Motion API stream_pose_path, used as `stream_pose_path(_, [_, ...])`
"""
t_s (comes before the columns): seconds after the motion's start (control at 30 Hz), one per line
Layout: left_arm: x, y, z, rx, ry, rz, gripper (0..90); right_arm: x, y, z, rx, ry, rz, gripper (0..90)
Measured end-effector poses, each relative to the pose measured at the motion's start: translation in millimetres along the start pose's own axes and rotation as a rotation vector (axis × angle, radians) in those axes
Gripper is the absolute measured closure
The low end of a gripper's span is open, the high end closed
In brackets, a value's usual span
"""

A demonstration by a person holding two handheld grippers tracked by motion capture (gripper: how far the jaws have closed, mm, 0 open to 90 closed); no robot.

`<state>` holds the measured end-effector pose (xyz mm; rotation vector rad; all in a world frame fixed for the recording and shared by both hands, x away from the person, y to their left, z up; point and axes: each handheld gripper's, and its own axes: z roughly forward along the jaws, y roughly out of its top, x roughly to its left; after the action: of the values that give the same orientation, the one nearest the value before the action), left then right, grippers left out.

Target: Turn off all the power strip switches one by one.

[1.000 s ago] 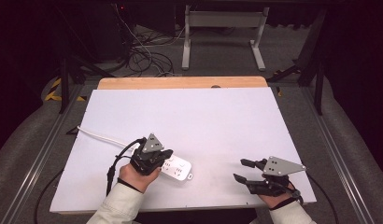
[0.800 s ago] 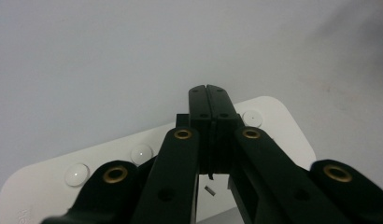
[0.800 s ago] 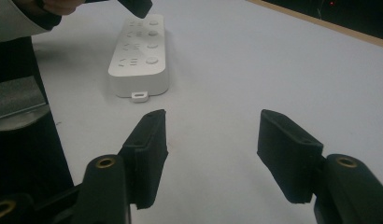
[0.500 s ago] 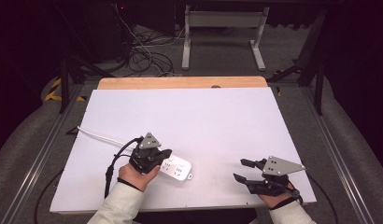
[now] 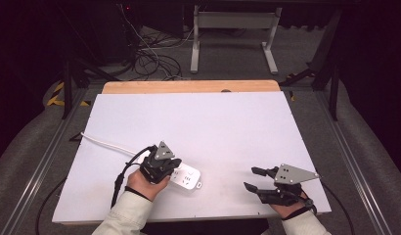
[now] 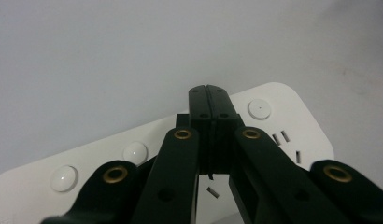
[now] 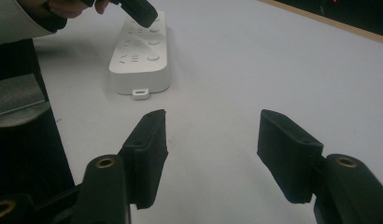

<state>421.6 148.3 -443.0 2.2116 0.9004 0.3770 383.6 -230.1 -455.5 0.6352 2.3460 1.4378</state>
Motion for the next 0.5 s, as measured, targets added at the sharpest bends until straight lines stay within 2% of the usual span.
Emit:
stream_pose_path(0.07, [0.2,0.5,2.6,0.013,-0.009,-0.016,90.0,0.1,0.0,0.2,0.001,0.001,0.000,42.4])
stream_pose_path(0.23, [1.6,-0.6,7.2,0.036,-0.004,-0.026,90.0,0.1,0.0,0.1,0.001,0.003,-0.001,42.4])
stream_pose_path(0.5, [3.4,-2.3,12.6,0.052,-0.006,-0.020,90.0,0.0,0.0,-0.1,0.000,0.002,-0.001,42.2])
